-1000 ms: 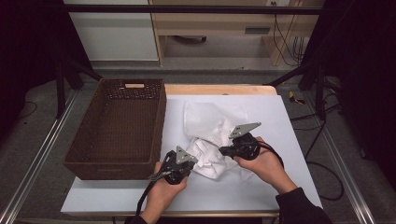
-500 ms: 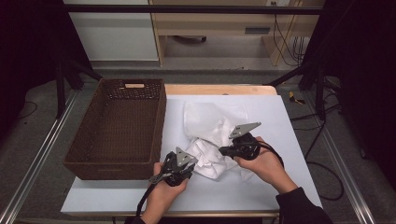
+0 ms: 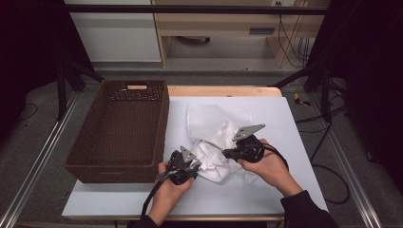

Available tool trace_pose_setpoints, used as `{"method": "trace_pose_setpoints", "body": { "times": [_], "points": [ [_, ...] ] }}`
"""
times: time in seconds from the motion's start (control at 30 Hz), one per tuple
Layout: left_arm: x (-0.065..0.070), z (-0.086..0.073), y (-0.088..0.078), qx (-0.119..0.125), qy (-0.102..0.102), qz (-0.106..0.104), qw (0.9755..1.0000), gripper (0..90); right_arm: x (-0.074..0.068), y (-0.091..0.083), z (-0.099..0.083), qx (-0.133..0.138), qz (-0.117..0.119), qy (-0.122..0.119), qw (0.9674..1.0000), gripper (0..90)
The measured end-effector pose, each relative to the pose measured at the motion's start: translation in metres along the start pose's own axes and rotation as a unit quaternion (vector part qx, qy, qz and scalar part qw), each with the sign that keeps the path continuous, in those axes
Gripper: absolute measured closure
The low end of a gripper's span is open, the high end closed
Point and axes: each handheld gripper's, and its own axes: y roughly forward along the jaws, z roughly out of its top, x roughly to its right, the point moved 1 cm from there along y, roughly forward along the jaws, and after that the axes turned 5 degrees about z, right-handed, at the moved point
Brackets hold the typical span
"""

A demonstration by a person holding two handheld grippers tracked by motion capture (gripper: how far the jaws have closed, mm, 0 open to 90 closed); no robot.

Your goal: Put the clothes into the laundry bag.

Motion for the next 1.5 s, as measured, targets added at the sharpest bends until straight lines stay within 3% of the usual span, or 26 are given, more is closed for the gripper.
{"method": "trace_pose_setpoints", "body": {
  "times": [0.13, 0.27, 0.33, 0.47, 0.7, 0.8, 0.97, 1.07, 1.3, 1.37, 1.4, 1.5],
  "points": [
    [-0.004, 0.004, 0.002, 0.011, -0.011, 0.004, 0.9999, 77.8, 0.000, 0.000, 0.002, 0.000, 0.000, -0.004, 1.0000, 89.2],
    [0.000, 0.013, -0.002, 0.030, -0.010, -0.022, 0.9992, 87.4, 0.001, 0.001, 0.005, -0.002, 0.001, -0.005, 1.0000, 89.2],
    [0.004, 0.015, -0.002, 0.034, -0.004, -0.030, 0.9990, 87.7, 0.001, 0.001, 0.005, -0.002, 0.001, -0.006, 1.0000, 89.2],
    [0.017, 0.022, 0.002, 0.070, -0.002, -0.057, 0.9959, 87.8, -0.001, 0.003, 0.009, -0.004, 0.001, -0.009, 0.9999, 89.2],
    [0.021, 0.039, 0.014, 0.113, -0.030, -0.082, 0.9897, 88.0, -0.001, 0.001, 0.009, -0.003, 0.004, -0.007, 1.0000, 89.3],
    [0.022, 0.048, 0.017, 0.122, -0.027, -0.085, 0.9885, 88.0, 0.001, 0.000, 0.008, -0.004, 0.004, -0.007, 1.0000, 89.3],
    [0.022, 0.061, 0.030, 0.126, -0.020, -0.073, 0.9891, 88.1, 0.000, 0.000, 0.008, -0.003, 0.006, -0.006, 1.0000, 89.4],
    [0.018, 0.066, 0.040, 0.128, -0.034, -0.054, 0.9897, 88.1, -0.001, 0.000, 0.006, -0.005, 0.005, -0.003, 1.0000, 89.4],
    [0.007, 0.066, 0.053, 0.123, -0.049, -0.032, 0.9906, 88.2, -0.001, 0.000, 0.003, -0.009, 0.009, -0.006, 0.9999, 89.4],
    [0.005, 0.065, 0.055, 0.119, -0.047, -0.030, 0.9914, 88.1, 0.000, 0.000, 0.003, -0.008, 0.009, -0.004, 0.9999, 89.4],
    [0.006, 0.064, 0.055, 0.117, -0.027, -0.017, 0.9926, 88.1, 0.001, 0.000, 0.003, -0.008, 0.007, -0.003, 0.9999, 89.4],
    [0.006, 0.064, 0.054, 0.112, -0.014, -0.003, 0.9936, 88.1, 0.002, 0.000, 0.002, -0.010, 0.009, -0.003, 0.9999, 89.4]
  ]
}}
